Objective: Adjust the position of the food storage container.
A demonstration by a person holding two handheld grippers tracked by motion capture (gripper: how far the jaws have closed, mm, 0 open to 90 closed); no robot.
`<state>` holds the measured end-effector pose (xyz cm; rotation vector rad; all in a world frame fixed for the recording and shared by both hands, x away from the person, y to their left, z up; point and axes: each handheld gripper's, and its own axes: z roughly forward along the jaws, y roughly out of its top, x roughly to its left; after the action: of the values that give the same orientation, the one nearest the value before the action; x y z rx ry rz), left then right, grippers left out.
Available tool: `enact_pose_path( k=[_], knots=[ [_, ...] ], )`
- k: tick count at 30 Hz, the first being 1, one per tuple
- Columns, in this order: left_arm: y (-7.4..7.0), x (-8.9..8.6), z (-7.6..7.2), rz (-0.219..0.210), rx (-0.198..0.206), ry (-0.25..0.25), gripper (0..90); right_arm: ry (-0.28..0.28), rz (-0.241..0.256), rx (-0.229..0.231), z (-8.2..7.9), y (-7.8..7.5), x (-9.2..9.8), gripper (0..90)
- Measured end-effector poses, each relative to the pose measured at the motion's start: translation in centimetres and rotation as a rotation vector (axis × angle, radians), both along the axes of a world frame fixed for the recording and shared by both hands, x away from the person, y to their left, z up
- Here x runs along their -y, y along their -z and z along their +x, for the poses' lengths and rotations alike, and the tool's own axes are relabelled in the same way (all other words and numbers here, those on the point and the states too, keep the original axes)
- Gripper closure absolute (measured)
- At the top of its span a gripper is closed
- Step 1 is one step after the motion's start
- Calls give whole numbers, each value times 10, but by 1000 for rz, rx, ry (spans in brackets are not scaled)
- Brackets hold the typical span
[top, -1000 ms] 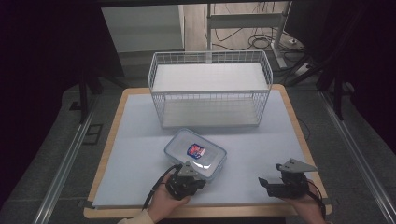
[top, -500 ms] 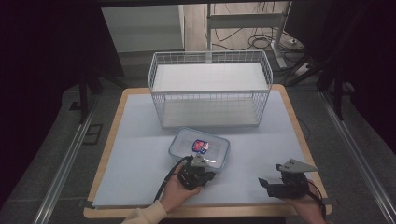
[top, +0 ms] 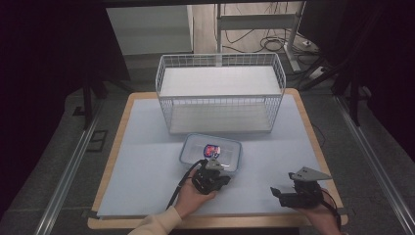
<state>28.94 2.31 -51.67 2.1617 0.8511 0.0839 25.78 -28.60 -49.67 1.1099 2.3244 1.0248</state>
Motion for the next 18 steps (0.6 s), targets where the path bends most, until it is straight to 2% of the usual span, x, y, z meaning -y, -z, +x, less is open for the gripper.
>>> enact_pose_path(
  k=[11, 15, 18],
  knots=[
    [-1, 15, 9, 5, 19, -43, 898, 1, -1, 1, 0, 0, 1, 152],
    [-1, 18, 10, 2, 22, -44, 897, 1, -1, -1, 0, 0, 1, 152],
    [-6, 17, 4, -12, 23, -25, 892, 3, 1, 0, 0, 0, 1, 153]
  ],
)
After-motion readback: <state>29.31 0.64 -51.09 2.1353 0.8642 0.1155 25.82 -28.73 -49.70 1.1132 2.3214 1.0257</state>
